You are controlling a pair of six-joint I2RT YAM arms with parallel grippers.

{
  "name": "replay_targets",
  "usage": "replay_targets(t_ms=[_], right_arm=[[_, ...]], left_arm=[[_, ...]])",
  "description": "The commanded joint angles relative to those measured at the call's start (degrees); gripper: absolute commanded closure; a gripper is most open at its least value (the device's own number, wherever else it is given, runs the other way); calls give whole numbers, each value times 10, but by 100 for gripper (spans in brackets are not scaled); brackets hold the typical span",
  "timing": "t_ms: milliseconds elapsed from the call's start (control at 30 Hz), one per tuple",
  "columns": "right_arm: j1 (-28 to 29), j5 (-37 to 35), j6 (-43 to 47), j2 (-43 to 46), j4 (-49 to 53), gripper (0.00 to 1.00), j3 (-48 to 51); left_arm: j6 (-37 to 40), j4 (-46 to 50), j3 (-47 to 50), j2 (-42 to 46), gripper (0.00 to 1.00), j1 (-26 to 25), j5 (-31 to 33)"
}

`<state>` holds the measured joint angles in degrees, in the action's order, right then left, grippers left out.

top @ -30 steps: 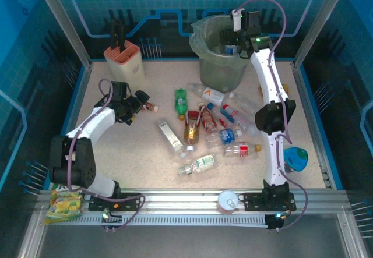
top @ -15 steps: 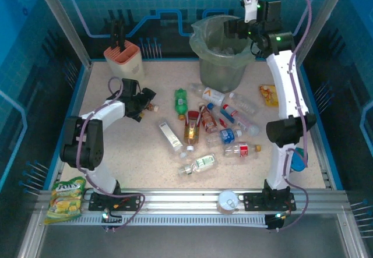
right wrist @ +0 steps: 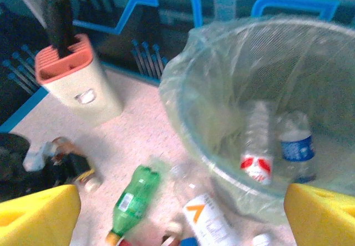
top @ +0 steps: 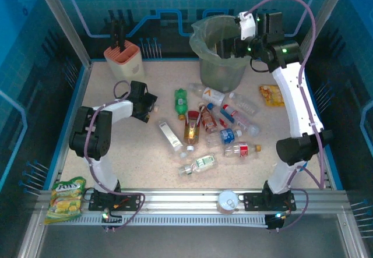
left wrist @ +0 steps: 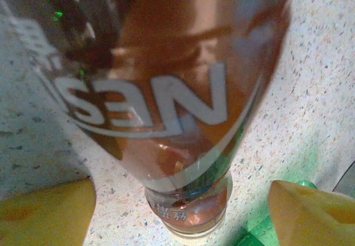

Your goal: Put the plastic bottles in the bin

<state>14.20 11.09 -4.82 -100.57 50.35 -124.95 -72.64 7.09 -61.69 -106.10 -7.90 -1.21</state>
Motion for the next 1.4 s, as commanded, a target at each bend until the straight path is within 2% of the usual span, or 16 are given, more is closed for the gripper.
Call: replay_targets(t_ms=[0, 200, 333, 600, 733, 833, 900, 1000, 1067, 1133, 1200, 1367], right_arm=[[9, 41, -21, 57, 1, 5, 55], [7, 34, -36, 127, -32, 5, 155], [3, 30, -41, 156, -32, 5, 193], [1, 49, -87, 215, -57, 6, 291], [5, 71, -113, 223, -66, 6, 312], [18, 94, -133, 218, -83, 7, 323], [29, 111, -148, 209, -101, 7, 329], [47, 145, -173, 186, -142, 8, 336], [59, 170, -196, 168, -175, 8, 339], [74, 182, -212, 149, -202, 8, 337], [87, 193, -226, 128, -226, 8, 335], [106, 211, -252, 87, -261, 9, 336]], left_arm=[[-29, -14, -2, -23, 25, -5, 20], [-43, -19, 3, -31, 49, -5, 18], [-39, -11, 12, -13, 61, -6, 29], [18, 21, 37, 81, 66, -15, 48], [119, 38, 48, 161, 69, -24, 41], [207, 53, 49, 220, 74, -27, -4], [281, 57, 44, 249, 76, -29, -74], [346, 75, 23, 266, 80, -42, -186], [375, 84, 9, 272, 85, -61, -238], [394, 86, -4, 276, 90, -85, -271], [400, 85, -15, 280, 100, -110, -284], [364, 3, 5, 290, 100, -147, -330]])
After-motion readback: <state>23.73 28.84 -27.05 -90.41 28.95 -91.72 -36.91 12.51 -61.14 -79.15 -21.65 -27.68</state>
